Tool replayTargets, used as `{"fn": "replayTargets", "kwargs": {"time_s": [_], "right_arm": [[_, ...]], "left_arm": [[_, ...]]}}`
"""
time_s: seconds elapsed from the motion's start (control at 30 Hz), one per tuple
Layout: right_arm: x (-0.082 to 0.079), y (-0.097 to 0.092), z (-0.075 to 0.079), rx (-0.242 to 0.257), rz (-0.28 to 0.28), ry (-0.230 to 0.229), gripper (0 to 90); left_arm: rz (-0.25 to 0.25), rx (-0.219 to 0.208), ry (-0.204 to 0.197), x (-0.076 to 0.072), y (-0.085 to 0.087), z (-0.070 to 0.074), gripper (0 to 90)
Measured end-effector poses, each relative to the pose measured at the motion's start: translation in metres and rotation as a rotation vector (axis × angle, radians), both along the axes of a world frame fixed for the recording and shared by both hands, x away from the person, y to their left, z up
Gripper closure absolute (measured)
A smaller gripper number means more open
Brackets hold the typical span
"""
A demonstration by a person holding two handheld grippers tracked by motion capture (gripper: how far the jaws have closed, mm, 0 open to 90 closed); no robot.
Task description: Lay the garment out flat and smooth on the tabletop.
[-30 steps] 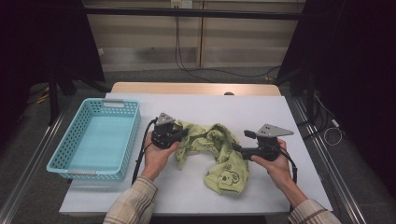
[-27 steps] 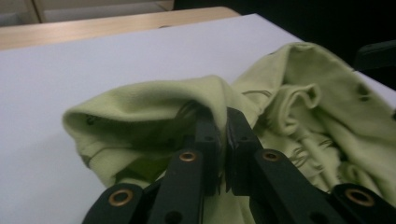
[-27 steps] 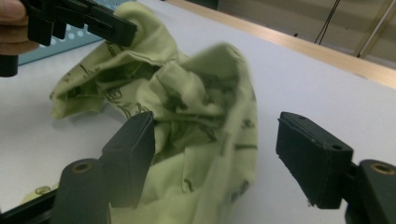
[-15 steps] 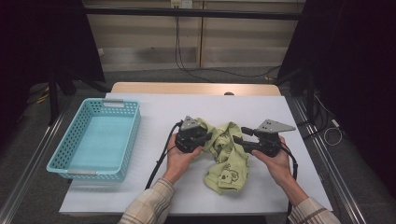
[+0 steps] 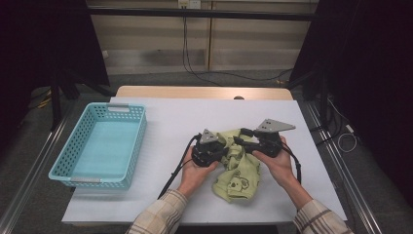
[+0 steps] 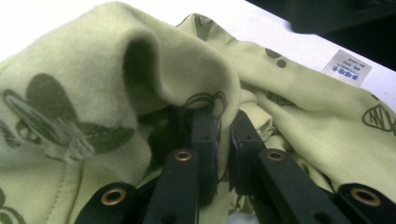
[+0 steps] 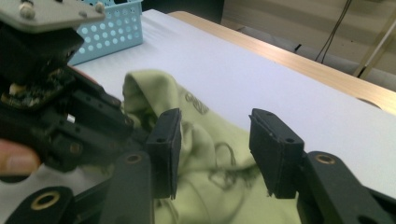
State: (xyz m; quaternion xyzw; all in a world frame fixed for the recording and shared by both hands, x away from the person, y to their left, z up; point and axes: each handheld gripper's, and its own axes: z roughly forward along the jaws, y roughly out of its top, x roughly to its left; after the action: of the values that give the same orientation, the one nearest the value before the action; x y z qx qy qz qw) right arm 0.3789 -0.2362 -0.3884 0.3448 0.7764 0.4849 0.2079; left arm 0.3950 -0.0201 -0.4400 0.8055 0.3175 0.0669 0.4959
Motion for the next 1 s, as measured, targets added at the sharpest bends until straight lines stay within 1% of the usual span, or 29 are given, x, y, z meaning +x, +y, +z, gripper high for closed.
{"fn": "replayTargets", "kwargs": {"time_s": [0.03,0.07,0.1,0.13,0.17,0.2,0.23,0.3,0.33,0.37,0.4,0.43,0.47,0.5,0.53,0.57,0.6,0.63,0.67,0.7,0.73,0.77,0.8,0.83,0.87,0.9,0.93,0.97,1.0], "right_arm": [[0.000,0.000,0.000,0.000,0.000,0.000,57.3],[0.002,0.004,-0.001,-0.009,0.011,-0.002,58.6],[0.006,0.014,-0.003,-0.021,0.037,0.008,59.4],[0.006,0.014,-0.003,-0.021,0.037,0.008,59.4],[0.007,0.018,-0.005,-0.025,0.047,0.014,59.2],[0.008,0.021,-0.007,-0.044,0.051,0.012,59.3],[0.009,0.025,-0.009,-0.053,0.067,0.022,60.5],[0.010,0.025,-0.010,-0.052,0.066,0.025,61.5],[0.011,0.026,-0.011,-0.048,0.063,0.027,63.1],[0.012,0.027,-0.013,-0.055,0.061,0.033,70.5],[0.012,0.027,-0.013,-0.055,0.061,0.033,70.5],[0.014,0.027,-0.015,-0.074,0.065,0.034,80.9],[0.014,0.027,-0.015,-0.074,0.065,0.034,80.9],[0.014,0.026,-0.016,-0.081,0.063,0.032,88.5],[0.014,0.025,-0.016,-0.086,0.057,0.025,89.1],[0.014,0.025,-0.016,-0.086,0.057,0.025,89.1],[0.013,0.024,-0.015,-0.081,0.051,0.022,89.3],[0.013,0.021,-0.013,-0.083,0.035,0.004,89.5],[0.013,0.021,-0.013,-0.083,0.035,0.004,89.5],[0.012,0.019,-0.011,-0.085,0.012,-0.009,89.6],[0.012,0.019,-0.011,-0.085,0.012,-0.009,89.6],[0.013,0.014,-0.009,-0.081,-0.009,-0.019,89.8],[0.013,0.014,-0.009,-0.081,-0.009,-0.019,89.8],[0.013,0.008,-0.007,-0.072,-0.033,-0.025,89.8],[0.013,0.004,-0.005,-0.063,-0.048,-0.032,89.8],[0.013,0.004,-0.005,-0.063,-0.048,-0.032,89.8],[0.014,-0.005,-0.001,-0.046,-0.076,-0.042,89.8],[0.014,-0.005,-0.001,-0.046,-0.076,-0.042,89.8],[0.014,-0.009,0.001,-0.031,-0.084,-0.043,89.8]], "left_arm": [[0.004,-0.005,0.003,0.000,0.000,0.000,82.4],[-0.001,0.005,-0.001,0.000,0.001,0.000,82.0],[0.003,-0.003,0.003,0.000,0.000,-0.001,81.5],[0.003,-0.003,0.003,0.000,0.000,-0.001,81.1],[-0.004,-0.004,0.008,0.000,0.001,0.000,81.1],[-0.004,-0.003,0.007,-0.001,0.001,0.001,81.2],[0.000,0.002,-0.002,-0.001,0.001,0.002,81.2],[0.002,-0.007,0.001,-0.002,0.002,0.003,81.2],[-0.007,-0.004,-0.002,-0.001,0.002,0.003,81.2],[-0.008,0.000,-0.001,-0.002,0.001,0.002,80.5],[-0.008,0.000,-0.001,-0.002,0.001,0.002,79.7],[-0.012,0.002,-0.003,-0.002,0.002,0.002,78.6],[-0.012,0.002,-0.003,-0.002,0.002,0.002,76.8],[-0.018,0.008,-0.009,-0.002,0.003,0.003,73.8],[-0.018,-0.004,-0.006,-0.003,0.003,0.004,69.8],[-0.016,0.000,-0.007,-0.003,0.004,0.005,69.8],[-0.026,0.013,-0.019,-0.003,0.006,0.007,66.0],[-0.024,-0.013,-0.024,-0.004,0.009,0.012,62.4],[-0.024,-0.013,-0.024,-0.004,0.009,0.012,60.0],[-0.024,-0.025,-0.033,-0.005,0.015,0.018,57.4],[-0.024,-0.025,-0.033,-0.005,0.015,0.018,55.9],[-0.024,-0.030,-0.045,-0.006,0.020,0.023,55.4],[-0.024,-0.030,-0.045,-0.006,0.020,0.023,54.6],[-0.026,-0.041,-0.045,-0.005,0.024,0.026,54.3],[-0.012,-0.060,-0.055,-0.004,0.031,0.032,54.3],[-0.012,-0.060,-0.055,-0.004,0.031,0.032,54.3],[0.001,-0.079,-0.057,-0.001,0.038,0.036,54.5],[0.001,-0.079,-0.057,-0.001,0.038,0.036,56.3],[0.018,-0.084,-0.061,0.000,0.042,0.036,56.3]]}}
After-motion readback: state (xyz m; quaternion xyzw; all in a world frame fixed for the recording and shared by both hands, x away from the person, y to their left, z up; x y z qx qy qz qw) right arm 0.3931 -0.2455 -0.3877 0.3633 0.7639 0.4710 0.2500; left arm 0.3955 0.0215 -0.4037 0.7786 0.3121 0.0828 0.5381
